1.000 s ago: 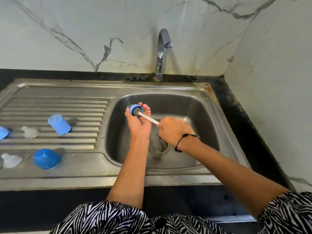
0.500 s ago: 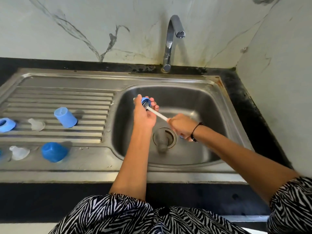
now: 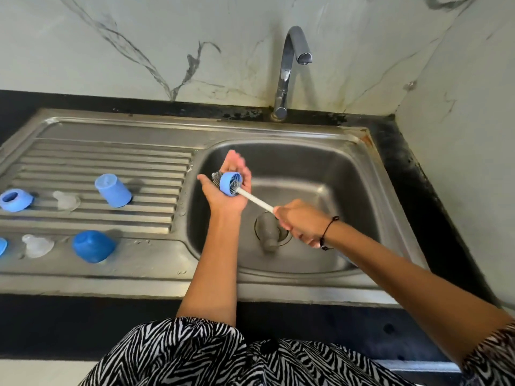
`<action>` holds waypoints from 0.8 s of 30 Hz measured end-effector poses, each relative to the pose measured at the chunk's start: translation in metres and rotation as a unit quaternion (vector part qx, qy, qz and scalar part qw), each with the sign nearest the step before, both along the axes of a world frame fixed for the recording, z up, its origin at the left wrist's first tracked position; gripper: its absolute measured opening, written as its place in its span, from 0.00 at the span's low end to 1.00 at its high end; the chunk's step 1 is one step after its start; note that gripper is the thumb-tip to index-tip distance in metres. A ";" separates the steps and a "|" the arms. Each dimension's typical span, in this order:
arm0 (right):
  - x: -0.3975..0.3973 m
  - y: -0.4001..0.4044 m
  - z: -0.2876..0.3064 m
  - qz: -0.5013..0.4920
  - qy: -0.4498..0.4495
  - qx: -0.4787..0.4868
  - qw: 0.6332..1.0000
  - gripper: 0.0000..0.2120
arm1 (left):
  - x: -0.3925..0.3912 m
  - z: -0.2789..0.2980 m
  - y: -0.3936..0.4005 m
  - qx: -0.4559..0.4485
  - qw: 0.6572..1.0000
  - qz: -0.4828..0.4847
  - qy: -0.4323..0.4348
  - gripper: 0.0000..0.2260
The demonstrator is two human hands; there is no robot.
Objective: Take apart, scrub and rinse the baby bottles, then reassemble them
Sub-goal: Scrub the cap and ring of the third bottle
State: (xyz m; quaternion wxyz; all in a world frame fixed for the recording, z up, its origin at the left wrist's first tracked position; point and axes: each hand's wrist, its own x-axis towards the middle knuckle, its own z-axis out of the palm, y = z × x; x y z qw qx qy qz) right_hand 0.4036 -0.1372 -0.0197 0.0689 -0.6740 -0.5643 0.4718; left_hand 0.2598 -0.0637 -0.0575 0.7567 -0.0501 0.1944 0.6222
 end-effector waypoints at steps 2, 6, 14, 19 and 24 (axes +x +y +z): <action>0.000 0.002 -0.010 0.055 -0.112 0.084 0.989 0.17 | 0.004 0.001 -0.001 -0.038 0.999 0.014 0.011 0.36; 0.000 0.003 -0.014 0.050 -0.246 0.172 0.953 0.18 | 0.010 0.007 0.005 -0.097 0.994 0.017 0.054 0.32; 0.011 0.025 -0.005 0.020 -0.112 0.157 0.981 0.20 | 0.011 0.017 0.007 -0.084 0.992 -0.008 0.091 0.32; -0.001 -0.003 -0.009 0.032 -0.069 0.100 0.992 0.21 | -0.002 0.007 0.000 -0.035 0.999 0.004 -0.019 0.40; 0.004 0.005 -0.012 0.047 -0.259 0.181 0.948 0.22 | 0.007 0.010 0.004 -0.120 0.993 0.006 0.022 0.33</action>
